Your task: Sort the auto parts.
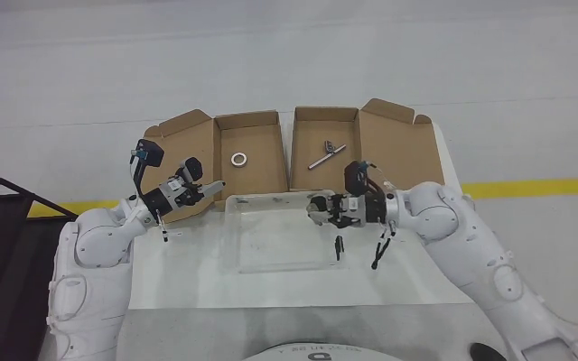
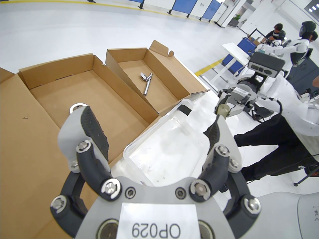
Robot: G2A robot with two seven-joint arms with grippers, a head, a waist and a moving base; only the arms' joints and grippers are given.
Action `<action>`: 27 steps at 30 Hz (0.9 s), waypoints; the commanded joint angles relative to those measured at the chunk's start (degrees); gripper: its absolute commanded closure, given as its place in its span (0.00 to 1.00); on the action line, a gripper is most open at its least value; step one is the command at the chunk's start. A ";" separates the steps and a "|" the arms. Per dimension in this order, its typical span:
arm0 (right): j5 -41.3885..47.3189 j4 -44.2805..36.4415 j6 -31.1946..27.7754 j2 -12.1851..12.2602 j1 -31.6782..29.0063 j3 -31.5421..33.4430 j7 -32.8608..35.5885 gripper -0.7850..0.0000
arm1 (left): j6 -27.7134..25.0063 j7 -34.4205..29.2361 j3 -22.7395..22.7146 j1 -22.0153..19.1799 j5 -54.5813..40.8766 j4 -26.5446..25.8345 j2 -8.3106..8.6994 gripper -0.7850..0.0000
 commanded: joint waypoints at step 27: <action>58.37 1.20 -6.15 -0.75 5.93 -7.69 7.40 1.00 | 0.00 0.00 0.00 0.00 0.00 0.00 0.00 0.00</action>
